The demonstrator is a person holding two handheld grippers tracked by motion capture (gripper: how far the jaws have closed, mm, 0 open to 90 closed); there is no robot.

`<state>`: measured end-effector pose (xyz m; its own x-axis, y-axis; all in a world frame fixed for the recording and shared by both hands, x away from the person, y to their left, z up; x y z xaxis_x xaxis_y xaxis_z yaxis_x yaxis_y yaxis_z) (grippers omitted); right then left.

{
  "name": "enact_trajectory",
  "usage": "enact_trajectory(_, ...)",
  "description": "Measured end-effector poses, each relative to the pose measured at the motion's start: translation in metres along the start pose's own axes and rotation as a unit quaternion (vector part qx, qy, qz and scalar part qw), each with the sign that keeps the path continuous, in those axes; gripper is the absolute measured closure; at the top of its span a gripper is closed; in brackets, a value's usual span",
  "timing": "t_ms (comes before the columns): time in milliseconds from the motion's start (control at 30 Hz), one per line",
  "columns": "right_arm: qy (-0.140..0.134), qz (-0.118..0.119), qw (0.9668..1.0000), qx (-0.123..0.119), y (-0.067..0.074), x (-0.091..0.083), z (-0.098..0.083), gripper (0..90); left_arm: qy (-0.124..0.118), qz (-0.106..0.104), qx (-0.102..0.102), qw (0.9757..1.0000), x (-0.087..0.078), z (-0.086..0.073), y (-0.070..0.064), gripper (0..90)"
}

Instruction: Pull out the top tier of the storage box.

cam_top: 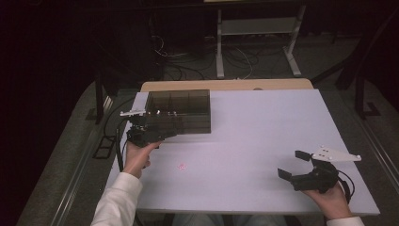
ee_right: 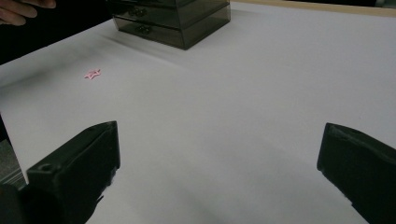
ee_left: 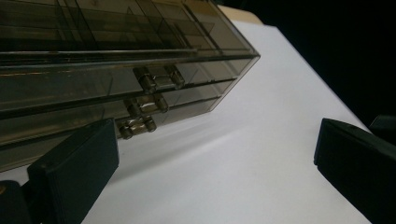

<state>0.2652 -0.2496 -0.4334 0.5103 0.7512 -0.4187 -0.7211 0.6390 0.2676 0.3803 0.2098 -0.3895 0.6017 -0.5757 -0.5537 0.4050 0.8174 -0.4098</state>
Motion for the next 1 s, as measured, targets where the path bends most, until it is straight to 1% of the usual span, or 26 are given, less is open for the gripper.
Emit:
enact_trajectory(33,0.0,0.0,1.0,0.0,0.0,0.0,0.0,0.0,-0.005,0.0,-0.006,1.0,0.0002,0.0011,0.0001,0.0)
enact_trajectory(67,0.0,0.0,1.0,0.0,0.0,0.0,0.0,0.0,-0.005,0.0,-0.006,1.0,0.0002,0.0011,0.0001,0.0)
enact_trajectory(100,0.0,0.0,1.0,0.0,0.0002,0.0001,0.0,0.0,-0.009,-0.006,-0.016,0.9998,0.0005,0.0021,-0.0005,0.0)
enact_trajectory(267,0.001,-0.001,1.0,-0.002,0.0001,0.0004,-0.0001,0.0,-0.011,-0.006,-0.021,0.9997,0.0014,0.0032,-0.0007,0.0)
enact_trajectory(367,0.002,-0.001,1.0,-0.001,0.0003,0.0004,-0.0002,0.0,-0.011,-0.004,-0.032,0.9994,0.0016,0.0038,0.0011,0.0)
enact_trajectory(500,0.002,-0.001,1.0,-0.001,0.0005,0.0006,-0.0002,0.0,-0.016,-0.003,-0.038,0.9991,0.0019,0.0044,0.0025,0.0)
enact_trajectory(600,0.003,-0.001,1.0,-0.001,0.0005,0.0007,-0.0003,0.0,-0.014,0.0,-0.036,0.9992,0.0025,0.0043,0.0028,0.0)
enact_trajectory(733,0.003,-0.001,1.0,-0.002,0.0005,0.0008,-0.0004,0.0,-0.017,0.0,-0.044,0.9989,0.0049,0.0048,0.0031,0.0)
enact_trajectory(800,0.003,-0.001,1.0,-0.002,0.0005,0.0008,-0.0004,0.0,-0.016,0.0,-0.044,0.9989,0.0053,0.0049,0.0035,0.0)
enact_trajectory(900,0.004,-0.002,1.0,-0.002,0.0005,0.0008,-0.0005,0.0,-0.018,0.004,-0.053,0.9984,0.0081,0.0056,0.0037,0.0)
enact_trajectory(933,0.004,-0.002,1.0,-0.002,0.0005,0.0008,-0.0005,0.0,-0.018,0.004,-0.053,0.9984,0.0081,0.0056,0.0037,0.0)
enact_trajectory(967,0.004,-0.002,1.0,-0.003,0.0003,0.0007,-0.0004,0.0,-0.02,0.001,-0.062,0.9978,0.009,0.0063,0.0036,0.0)
enact_trajectory(1000,0.004,-0.002,1.0,-0.003,0.0003,0.0007,-0.0004,0.0,-0.02,0.001,-0.062,0.9978,0.009,0.0063,0.0036,0.0)
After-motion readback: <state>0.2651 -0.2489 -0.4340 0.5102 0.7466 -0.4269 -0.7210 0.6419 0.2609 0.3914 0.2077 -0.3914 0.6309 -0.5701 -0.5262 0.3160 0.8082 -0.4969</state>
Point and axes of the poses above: each handheld gripper's, and its own axes: x roughly forward along the jaws, z roughly out of its top, y roughly to its left, the point moved 4 cm from there along x, roughly forward along the jaws, and after that the axes turned 9 degrees about z, right-handed, at the moved point
